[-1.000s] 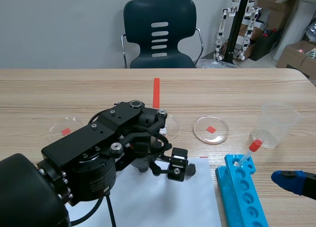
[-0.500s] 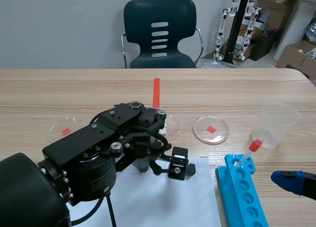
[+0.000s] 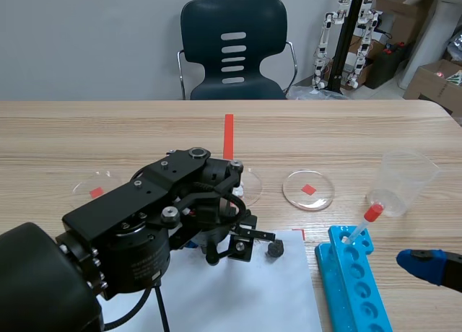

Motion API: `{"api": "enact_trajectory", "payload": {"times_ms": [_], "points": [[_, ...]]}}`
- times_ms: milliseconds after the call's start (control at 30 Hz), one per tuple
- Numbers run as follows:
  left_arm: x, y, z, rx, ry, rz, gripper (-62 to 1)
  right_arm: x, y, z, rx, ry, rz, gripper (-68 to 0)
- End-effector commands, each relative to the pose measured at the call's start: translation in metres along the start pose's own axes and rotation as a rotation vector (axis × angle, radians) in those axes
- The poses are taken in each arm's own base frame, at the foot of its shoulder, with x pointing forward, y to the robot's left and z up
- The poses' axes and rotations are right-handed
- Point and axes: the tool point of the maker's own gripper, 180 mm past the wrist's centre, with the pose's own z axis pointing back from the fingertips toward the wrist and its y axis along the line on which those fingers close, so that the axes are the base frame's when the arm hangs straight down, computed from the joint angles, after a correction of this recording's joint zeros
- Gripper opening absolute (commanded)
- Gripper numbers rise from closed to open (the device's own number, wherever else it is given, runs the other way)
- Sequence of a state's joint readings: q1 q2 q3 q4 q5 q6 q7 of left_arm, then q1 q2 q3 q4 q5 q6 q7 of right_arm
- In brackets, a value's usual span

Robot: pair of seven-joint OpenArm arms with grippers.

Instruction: Pick up the middle mineral with the left hand

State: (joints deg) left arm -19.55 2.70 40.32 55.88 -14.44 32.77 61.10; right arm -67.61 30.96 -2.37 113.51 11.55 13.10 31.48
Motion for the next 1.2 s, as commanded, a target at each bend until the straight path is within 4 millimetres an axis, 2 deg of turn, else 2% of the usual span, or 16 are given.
{"api": "enact_trajectory", "payload": {"times_ms": [0,200,433,700,800,1000,1167], "points": [[0.005,-0.001,0.002,-0.001,-0.006,0.005,-28.7,0.012,0.0,-0.003,0.002,-0.042,0.001,0.4],[0.005,-0.001,0.002,-0.001,-0.006,0.005,-36.5,0.012,0.0,-0.003,0.002,-0.042,0.001,0.4],[0.005,-0.002,0.003,-0.003,-0.006,0.005,-49.3,0.012,0.0,-0.003,0.002,-0.042,0.001,0.4],[0.01,0.003,0.005,0.02,-0.033,-0.011,-49.4,0.012,0.0,-0.003,0.002,-0.042,0.001,0.4],[0.015,0.005,0.013,0.015,-0.077,-0.006,-49.4,0.012,0.0,-0.003,0.002,-0.042,0.001,0.4],[0.035,0.009,0.046,-0.038,-0.284,0.039,-49.3,0.012,0.0,-0.003,0.002,-0.042,0.001,0.4],[0.042,0.025,0.076,-0.052,-0.456,0.077,-49.3,0.012,0.0,-0.003,0.002,-0.042,0.001,0.4]]}}
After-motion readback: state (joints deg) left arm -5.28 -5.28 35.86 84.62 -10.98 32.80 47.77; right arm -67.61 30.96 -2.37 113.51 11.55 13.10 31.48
